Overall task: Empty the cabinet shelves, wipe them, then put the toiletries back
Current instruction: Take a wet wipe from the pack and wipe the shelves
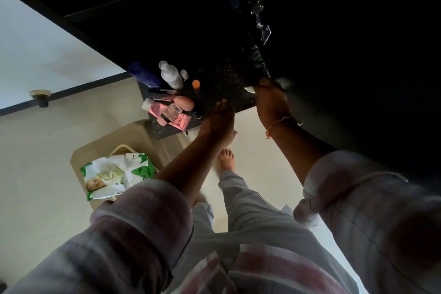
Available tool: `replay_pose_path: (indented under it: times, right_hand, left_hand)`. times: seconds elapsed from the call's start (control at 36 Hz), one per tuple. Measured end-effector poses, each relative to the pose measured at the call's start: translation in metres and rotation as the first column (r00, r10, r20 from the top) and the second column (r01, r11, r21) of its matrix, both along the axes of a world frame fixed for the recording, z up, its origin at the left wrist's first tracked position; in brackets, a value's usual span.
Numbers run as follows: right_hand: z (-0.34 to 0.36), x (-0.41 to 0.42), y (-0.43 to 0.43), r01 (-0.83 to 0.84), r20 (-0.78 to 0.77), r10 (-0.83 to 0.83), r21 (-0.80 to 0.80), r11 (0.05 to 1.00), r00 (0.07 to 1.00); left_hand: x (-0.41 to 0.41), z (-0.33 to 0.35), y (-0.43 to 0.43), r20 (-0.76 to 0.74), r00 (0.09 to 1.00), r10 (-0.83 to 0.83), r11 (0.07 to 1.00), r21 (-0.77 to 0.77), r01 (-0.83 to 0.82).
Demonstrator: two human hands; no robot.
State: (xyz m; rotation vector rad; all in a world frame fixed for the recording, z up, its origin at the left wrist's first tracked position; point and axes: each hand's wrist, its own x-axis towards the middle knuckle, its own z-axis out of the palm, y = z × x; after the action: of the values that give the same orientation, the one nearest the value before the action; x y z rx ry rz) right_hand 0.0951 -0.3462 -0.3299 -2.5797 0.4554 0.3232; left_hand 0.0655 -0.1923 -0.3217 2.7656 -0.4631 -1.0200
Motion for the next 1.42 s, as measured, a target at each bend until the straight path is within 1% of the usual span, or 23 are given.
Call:
replay_pose_path:
  times: [0.06, 0.11, 0.14, 0.19, 0.25, 0.31, 0.33, 0.39, 0.47, 0.61, 0.67, 0.78, 0.83, 0.92, 0.94, 1.0, 1.08, 1.11, 1.14, 1.17, 1.28, 1.36, 1.42]
  right_hand:
    - [0.000, -0.003, 0.001, -0.049, -0.044, 0.046, -0.068, 0.996, 0.998]
    - [-0.011, -0.015, 0.004, -0.133, -0.042, 0.128, -0.139, 0.981, 0.991]
    - [-0.019, -0.023, 0.007, -0.194, -0.024, 0.193, -0.182, 0.964, 0.981]
    - [-0.040, -0.039, 0.012, -0.341, -0.068, 0.335, -0.271, 0.900, 0.940]
    - [-0.047, -0.056, 0.017, -0.382, -0.038, 0.386, -0.262, 0.886, 0.922]
    - [-0.040, -0.065, 0.022, -0.364, 0.013, 0.377, -0.231, 0.902, 0.926]
    - [-0.037, -0.066, 0.022, -0.360, 0.014, 0.375, -0.249, 0.899, 0.927]
    - [-0.034, -0.057, 0.019, -0.352, -0.009, 0.365, -0.284, 0.892, 0.931]
    - [-0.029, -0.033, 0.018, -0.326, -0.090, 0.313, -0.280, 0.903, 0.945]
    - [-0.038, 0.015, 0.017, -0.400, -0.118, 0.382, -0.241, 0.884, 0.916]
    - [-0.032, 0.035, 0.017, -0.436, -0.168, 0.404, -0.264, 0.860, 0.899]
    - [0.001, 0.066, 0.025, -0.365, -0.163, 0.339, -0.174, 0.915, 0.927]
    - [0.007, 0.084, 0.027, -0.357, -0.169, 0.331, -0.160, 0.920, 0.928]
    - [0.002, 0.102, 0.029, -0.476, -0.231, 0.425, -0.253, 0.842, 0.875]
    - [-0.005, 0.108, 0.028, -0.475, -0.237, 0.419, -0.286, 0.832, 0.876]
    - [-0.013, 0.105, 0.028, -0.465, -0.202, 0.426, -0.227, 0.856, 0.882]
    - [-0.016, 0.085, 0.025, -0.378, -0.165, 0.344, -0.266, 0.887, 0.924]
    - [-0.019, 0.075, 0.024, -0.384, -0.176, 0.343, -0.334, 0.861, 0.923]
    - [-0.025, 0.064, 0.024, -0.363, -0.128, 0.340, -0.360, 0.859, 0.932]
    - [-0.026, 0.053, 0.026, -0.385, -0.156, 0.352, -0.354, 0.852, 0.923]
    - [-0.028, -0.006, 0.025, -0.327, -0.251, 0.250, -0.338, 0.882, 0.935]
    - [-0.029, -0.039, 0.021, -0.269, -0.169, 0.220, -0.364, 0.892, 0.961]
    - [-0.030, -0.038, 0.018, -0.273, -0.146, 0.235, -0.362, 0.891, 0.961]
  left_hand:
    - [0.000, 0.001, 0.000, 0.011, 1.000, -0.017, 1.000, 0.017, 0.017]
    - [0.000, 0.002, -0.001, 0.008, 1.000, -0.020, 1.000, 0.016, 0.020]
    - [0.000, 0.003, -0.001, 0.007, 1.000, -0.014, 1.000, 0.011, 0.014]
    - [0.001, 0.003, -0.001, 0.013, 1.000, -0.007, 1.000, 0.001, 0.007]
    - [0.001, 0.003, -0.001, 0.023, 0.999, -0.022, 1.000, 0.005, 0.022]
    - [0.002, 0.003, 0.000, 0.024, 0.999, -0.030, 0.999, 0.013, 0.030]
    - [0.003, 0.003, 0.000, 0.024, 0.999, -0.037, 0.999, 0.019, 0.037]
    - [0.005, 0.003, 0.001, 0.019, 0.998, -0.058, 0.998, 0.034, 0.058]
    - [0.004, 0.003, 0.001, 0.017, 0.998, -0.066, 0.997, 0.044, 0.066]
    - [0.002, 0.002, 0.000, 0.060, 0.995, -0.076, 0.995, 0.071, 0.071]
    - [0.002, 0.001, -0.001, 0.069, 0.994, -0.088, 0.993, 0.081, 0.083]
    - [0.001, -0.002, -0.001, 0.068, 0.992, -0.104, 0.991, 0.093, 0.097]
    - [0.001, -0.003, -0.001, 0.065, 0.992, -0.107, 0.990, 0.102, 0.100]
    - [0.001, -0.004, -0.002, 0.046, 0.993, -0.105, 0.989, 0.106, 0.100]
    - [0.001, -0.003, -0.002, 0.046, 0.994, -0.104, 0.989, 0.106, 0.099]
    - [0.001, -0.001, -0.001, 0.055, 0.993, -0.104, 0.990, 0.102, 0.098]
    - [0.001, 0.001, 0.000, 0.065, 0.991, -0.114, 0.989, 0.105, 0.107]
    - [0.002, 0.002, 0.000, 0.067, 0.991, -0.116, 0.989, 0.102, 0.109]
    - [0.002, 0.001, 0.000, 0.068, 0.991, -0.113, 0.989, 0.099, 0.106]
    - [0.002, 0.002, 0.000, 0.067, 0.992, -0.109, 0.990, 0.096, 0.102]
    - [0.002, 0.005, 0.000, 0.059, 0.993, -0.100, 0.992, 0.085, 0.095]
    - [0.000, 0.004, -0.001, 0.060, 0.991, -0.120, 0.988, 0.101, 0.113]
    - [0.001, 0.005, -0.001, 0.047, 0.991, -0.129, 0.986, 0.111, 0.123]
